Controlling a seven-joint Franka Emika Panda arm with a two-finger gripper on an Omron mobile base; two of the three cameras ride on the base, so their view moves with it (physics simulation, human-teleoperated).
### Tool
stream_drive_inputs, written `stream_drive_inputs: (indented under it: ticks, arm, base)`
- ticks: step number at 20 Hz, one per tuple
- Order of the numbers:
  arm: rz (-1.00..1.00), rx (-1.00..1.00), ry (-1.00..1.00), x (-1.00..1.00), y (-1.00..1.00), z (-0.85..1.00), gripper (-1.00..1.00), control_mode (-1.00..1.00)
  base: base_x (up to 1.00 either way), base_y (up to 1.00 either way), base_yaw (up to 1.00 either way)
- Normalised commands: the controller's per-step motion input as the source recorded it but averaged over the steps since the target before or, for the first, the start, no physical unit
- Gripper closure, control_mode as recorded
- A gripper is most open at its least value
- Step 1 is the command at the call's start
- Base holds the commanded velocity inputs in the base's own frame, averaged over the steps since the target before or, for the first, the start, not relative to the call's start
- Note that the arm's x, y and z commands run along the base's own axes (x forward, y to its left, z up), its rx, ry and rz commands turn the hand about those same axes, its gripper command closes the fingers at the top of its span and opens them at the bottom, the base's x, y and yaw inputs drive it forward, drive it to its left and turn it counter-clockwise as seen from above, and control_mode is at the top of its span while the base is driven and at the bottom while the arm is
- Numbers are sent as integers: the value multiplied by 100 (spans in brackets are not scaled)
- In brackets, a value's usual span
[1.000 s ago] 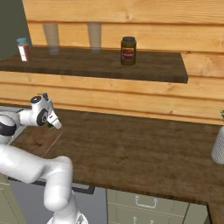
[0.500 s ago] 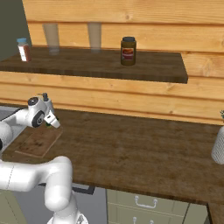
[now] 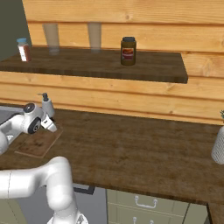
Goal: Pick up the sponge from the counter and clean the cutting board by briefly scrubbing or pressing down on the cutting board. Once finished, release the sponge.
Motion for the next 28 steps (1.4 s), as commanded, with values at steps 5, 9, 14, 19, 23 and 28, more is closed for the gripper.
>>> stream_drive_inputs:
  ticks: [5,9,14,19,23,28]
  arm:
    - [0,0,1,-55,33,-32,100,-100]
    - [0,-6,26,-26,18,-9,100,-100]
    - [3,-6,20,-50,1,-17,100,-100]
    - [4,-4,2,-84,0,-31,100,-100]
    - [3,0,0,-82,0,-42,100,-100]
    - [2,0,8,-75,0,-33,100,-100]
  base:
    - [0,0,0]
    - [0,0,0]
    - [0,0,0]
    - [0,0,0]
    - [0,0,0]
    - [0,0,0]
